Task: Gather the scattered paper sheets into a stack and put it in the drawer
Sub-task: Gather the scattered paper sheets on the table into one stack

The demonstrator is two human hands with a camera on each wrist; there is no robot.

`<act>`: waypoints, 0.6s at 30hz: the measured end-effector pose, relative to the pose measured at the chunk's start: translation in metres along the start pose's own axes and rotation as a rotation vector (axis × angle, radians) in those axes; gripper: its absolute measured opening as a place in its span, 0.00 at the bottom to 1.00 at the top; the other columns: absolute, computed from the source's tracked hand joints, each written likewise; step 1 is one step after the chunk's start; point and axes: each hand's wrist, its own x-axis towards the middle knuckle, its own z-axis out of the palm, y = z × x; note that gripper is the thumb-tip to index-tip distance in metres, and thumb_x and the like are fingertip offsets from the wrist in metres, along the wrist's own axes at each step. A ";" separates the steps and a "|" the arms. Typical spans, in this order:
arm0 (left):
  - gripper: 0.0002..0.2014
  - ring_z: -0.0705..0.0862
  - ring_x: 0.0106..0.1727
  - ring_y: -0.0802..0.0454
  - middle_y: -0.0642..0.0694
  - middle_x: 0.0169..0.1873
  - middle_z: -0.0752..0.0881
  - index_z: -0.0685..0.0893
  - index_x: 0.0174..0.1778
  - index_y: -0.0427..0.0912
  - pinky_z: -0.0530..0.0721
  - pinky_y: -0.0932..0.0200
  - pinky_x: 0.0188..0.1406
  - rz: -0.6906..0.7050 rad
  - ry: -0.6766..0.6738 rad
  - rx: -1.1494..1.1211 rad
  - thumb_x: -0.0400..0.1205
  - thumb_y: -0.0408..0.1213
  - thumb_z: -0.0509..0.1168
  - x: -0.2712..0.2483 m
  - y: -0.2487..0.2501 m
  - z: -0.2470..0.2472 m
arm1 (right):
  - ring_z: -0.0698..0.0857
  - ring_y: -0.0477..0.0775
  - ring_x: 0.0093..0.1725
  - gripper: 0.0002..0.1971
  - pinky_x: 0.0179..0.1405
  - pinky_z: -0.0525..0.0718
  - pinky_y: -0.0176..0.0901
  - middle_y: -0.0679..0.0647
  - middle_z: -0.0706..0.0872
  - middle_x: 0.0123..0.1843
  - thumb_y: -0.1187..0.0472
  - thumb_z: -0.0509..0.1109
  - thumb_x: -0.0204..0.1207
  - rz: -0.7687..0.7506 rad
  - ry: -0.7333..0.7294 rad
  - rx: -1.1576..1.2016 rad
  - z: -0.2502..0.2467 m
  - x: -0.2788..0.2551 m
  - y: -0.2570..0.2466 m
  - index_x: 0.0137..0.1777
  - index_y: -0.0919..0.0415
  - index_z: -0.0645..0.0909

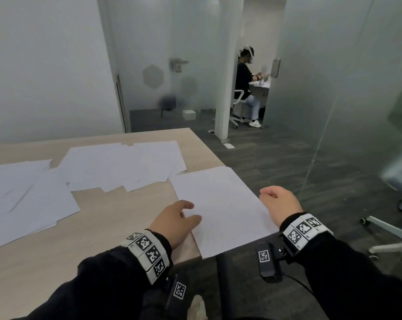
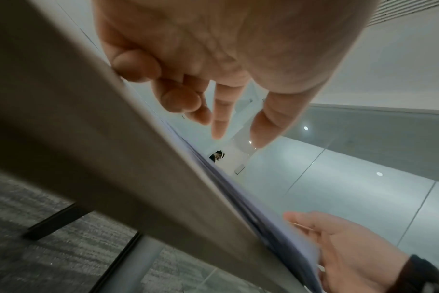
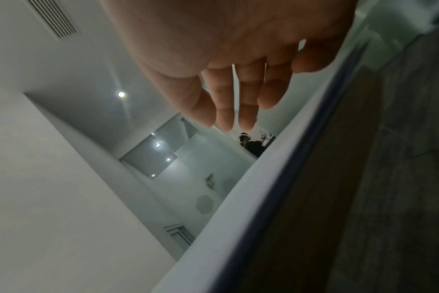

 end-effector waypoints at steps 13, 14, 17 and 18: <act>0.09 0.83 0.48 0.66 0.59 0.43 0.88 0.89 0.49 0.57 0.75 0.78 0.45 0.126 0.221 -0.078 0.81 0.37 0.68 -0.088 -0.068 -0.076 | 0.83 0.46 0.38 0.10 0.43 0.76 0.36 0.49 0.91 0.44 0.58 0.67 0.80 -0.285 -0.434 0.379 0.105 -0.091 -0.134 0.58 0.44 0.81; 0.09 0.82 0.50 0.66 0.60 0.44 0.88 0.89 0.49 0.57 0.75 0.78 0.46 0.137 0.254 -0.041 0.81 0.37 0.68 -0.097 -0.076 -0.085 | 0.83 0.45 0.38 0.10 0.43 0.75 0.36 0.48 0.91 0.44 0.57 0.67 0.80 -0.302 -0.482 0.387 0.120 -0.099 -0.143 0.58 0.43 0.81; 0.07 0.82 0.53 0.67 0.64 0.44 0.86 0.89 0.48 0.58 0.78 0.70 0.55 0.144 0.369 0.089 0.80 0.43 0.66 -0.126 -0.109 -0.115 | 0.84 0.43 0.35 0.10 0.40 0.74 0.37 0.48 0.92 0.44 0.57 0.67 0.80 -0.339 -0.629 0.384 0.167 -0.122 -0.171 0.58 0.43 0.82; 0.08 0.81 0.53 0.67 0.65 0.44 0.86 0.88 0.48 0.59 0.79 0.65 0.58 0.136 0.410 0.138 0.79 0.46 0.64 -0.136 -0.122 -0.125 | 0.84 0.44 0.35 0.10 0.40 0.74 0.37 0.49 0.92 0.44 0.57 0.67 0.80 -0.349 -0.676 0.384 0.182 -0.129 -0.180 0.58 0.43 0.82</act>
